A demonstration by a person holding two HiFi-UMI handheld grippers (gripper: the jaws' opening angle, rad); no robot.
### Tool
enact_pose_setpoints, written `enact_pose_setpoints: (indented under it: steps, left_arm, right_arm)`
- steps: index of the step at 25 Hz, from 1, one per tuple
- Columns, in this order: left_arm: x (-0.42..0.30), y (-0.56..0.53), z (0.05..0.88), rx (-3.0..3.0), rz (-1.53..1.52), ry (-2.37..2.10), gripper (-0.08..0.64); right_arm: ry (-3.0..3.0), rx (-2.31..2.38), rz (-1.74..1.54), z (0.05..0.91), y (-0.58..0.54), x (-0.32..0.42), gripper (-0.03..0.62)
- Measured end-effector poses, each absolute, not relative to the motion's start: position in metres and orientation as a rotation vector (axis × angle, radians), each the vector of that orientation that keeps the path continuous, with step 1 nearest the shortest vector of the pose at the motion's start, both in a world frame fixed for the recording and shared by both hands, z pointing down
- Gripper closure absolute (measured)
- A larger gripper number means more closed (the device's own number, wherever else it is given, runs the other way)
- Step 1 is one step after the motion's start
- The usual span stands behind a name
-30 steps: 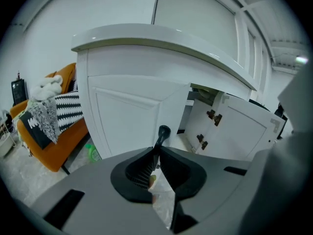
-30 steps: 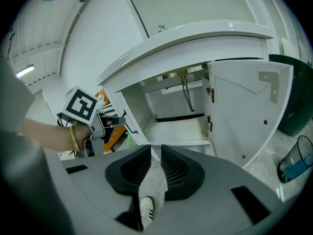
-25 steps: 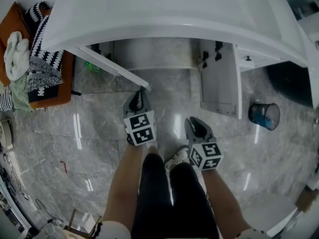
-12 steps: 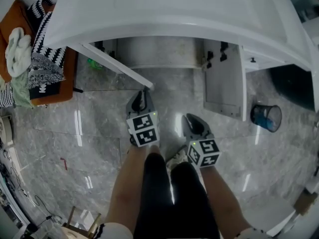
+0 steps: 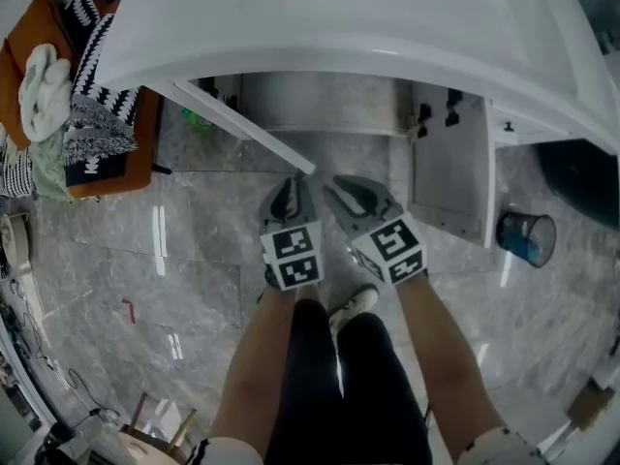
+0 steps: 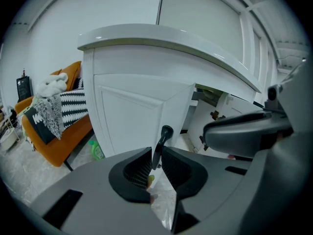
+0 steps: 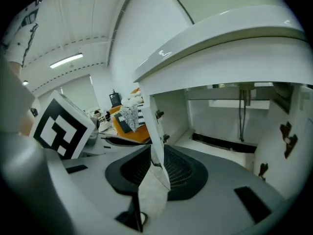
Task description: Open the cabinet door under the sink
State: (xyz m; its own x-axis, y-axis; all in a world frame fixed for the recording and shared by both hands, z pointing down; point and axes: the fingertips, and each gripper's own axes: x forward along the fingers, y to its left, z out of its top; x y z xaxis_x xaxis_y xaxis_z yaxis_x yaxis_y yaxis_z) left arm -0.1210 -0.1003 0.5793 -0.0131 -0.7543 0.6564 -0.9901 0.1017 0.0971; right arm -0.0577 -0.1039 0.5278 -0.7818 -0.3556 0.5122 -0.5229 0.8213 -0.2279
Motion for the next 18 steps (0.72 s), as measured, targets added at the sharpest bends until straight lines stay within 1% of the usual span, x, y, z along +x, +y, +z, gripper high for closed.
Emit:
enact_pose_setpoints:
  steps: [10,18]
  left_arm:
    - [-0.121,-0.102,0.579,1.701,0.532,-1.823,0.497]
    - [-0.122,-0.102,0.580,1.708,0.526,-1.831,0.499]
  right_arm:
    - [-2.635,0.457,0.418,0.512,-0.119,-0.098,0.509]
    - [-2.631,0.459,0.364,0.513,-0.121,-0.101,0.509]
